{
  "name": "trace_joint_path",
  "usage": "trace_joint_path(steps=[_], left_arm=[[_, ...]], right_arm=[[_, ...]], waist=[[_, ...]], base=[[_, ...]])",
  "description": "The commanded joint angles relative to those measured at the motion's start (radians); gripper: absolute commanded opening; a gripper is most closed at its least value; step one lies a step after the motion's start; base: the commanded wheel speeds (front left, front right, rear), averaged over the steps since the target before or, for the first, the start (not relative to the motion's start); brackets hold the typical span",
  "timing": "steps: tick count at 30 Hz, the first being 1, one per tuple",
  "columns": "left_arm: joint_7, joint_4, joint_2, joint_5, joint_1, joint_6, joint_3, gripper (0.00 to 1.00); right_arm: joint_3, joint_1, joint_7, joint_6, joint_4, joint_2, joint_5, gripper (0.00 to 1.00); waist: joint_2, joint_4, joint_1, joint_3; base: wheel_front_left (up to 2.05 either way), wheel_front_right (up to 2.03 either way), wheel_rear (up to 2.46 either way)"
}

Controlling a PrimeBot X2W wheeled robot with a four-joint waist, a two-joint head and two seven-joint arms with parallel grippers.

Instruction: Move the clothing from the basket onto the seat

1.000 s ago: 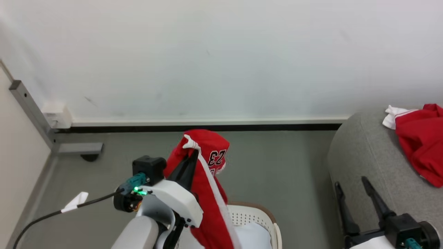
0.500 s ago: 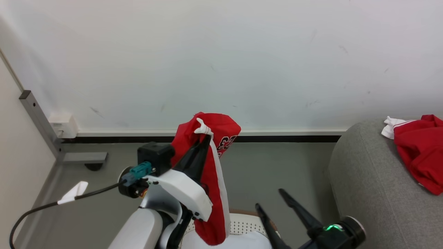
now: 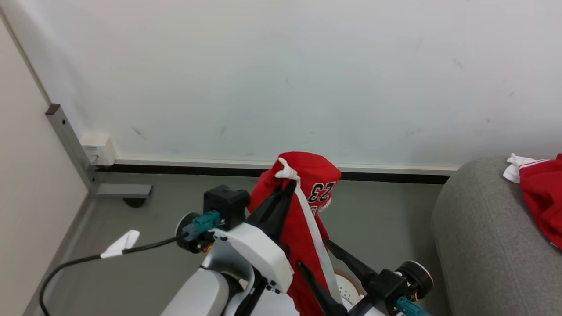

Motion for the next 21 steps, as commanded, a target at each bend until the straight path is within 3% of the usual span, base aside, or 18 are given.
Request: trace_joint_path(steps=[1,15,17,21], left_arm=[[-0.002,0.0,-0.007,-0.006,-0.009,-0.006,-0.014,0.0],[-0.011,0.007,-0.036,-0.041,-0.032,0.001,-0.109,0.0],[-0.014,0.008,-0.037,-0.044,-0.032,0.004,-0.118,0.0],[-0.021,0.017,-0.037,-0.053,-0.03,0.017,-0.111,0.0]], right_arm=[[0.007,-0.024,0.001,-0.002,0.021,-0.003,0.015,1.0],[0.168,-0.176,0.001,-0.002,0.195,-0.002,0.156,1.0],[0.179,-0.185,0.001,-0.002,0.184,-0.002,0.193,0.0],[0.182,-0.192,0.001,-0.002,0.175,-0.003,0.233,0.0]], waist=[[0.0,0.012,0.0,-0.003],[0.0,0.052,0.0,-0.01],[0.0,0.054,0.0,-0.008],[0.0,0.051,0.0,-0.003]], base=[[0.0,0.0,0.0],[0.0,0.0,0.0],[0.0,0.0,0.0],[0.0,0.0,0.0]])
